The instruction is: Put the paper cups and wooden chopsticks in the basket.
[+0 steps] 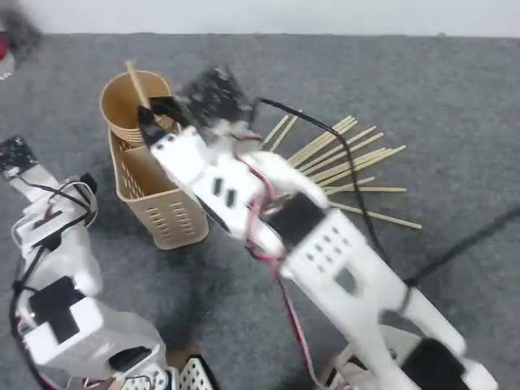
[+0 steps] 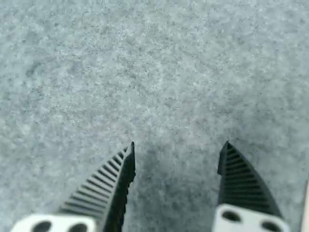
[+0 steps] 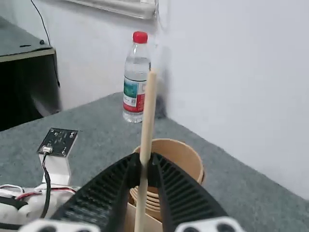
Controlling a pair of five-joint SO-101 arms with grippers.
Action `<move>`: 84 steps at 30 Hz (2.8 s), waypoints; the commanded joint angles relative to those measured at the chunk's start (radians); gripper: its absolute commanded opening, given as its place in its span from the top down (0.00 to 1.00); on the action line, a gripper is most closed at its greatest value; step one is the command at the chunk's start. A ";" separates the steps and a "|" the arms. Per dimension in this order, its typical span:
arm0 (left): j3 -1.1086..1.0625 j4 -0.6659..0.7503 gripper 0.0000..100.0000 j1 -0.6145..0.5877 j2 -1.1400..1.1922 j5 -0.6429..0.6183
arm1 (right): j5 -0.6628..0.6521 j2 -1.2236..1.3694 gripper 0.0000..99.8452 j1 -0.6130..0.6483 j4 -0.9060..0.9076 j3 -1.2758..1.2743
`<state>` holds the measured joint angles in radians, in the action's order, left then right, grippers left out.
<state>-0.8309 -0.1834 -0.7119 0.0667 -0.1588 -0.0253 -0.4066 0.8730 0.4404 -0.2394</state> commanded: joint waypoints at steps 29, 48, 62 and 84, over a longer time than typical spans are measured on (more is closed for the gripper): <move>0.234 -0.683 0.74 0.017 -0.034 -0.109 | -0.236 0.041 0.84 -0.358 0.897 0.491; 0.232 -0.683 0.74 0.023 -0.034 -0.075 | -1.073 0.811 0.80 -0.562 0.773 0.262; 0.234 -0.683 0.74 0.031 -0.032 -0.071 | -1.209 0.892 0.89 -0.638 0.670 0.264; 0.234 -0.683 0.74 0.048 -0.032 -0.066 | -1.208 0.776 0.86 -0.647 0.722 0.261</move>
<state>-0.6053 -0.8692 -0.6736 0.0667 -0.2309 -1.2206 0.4419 0.2378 1.1538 0.0169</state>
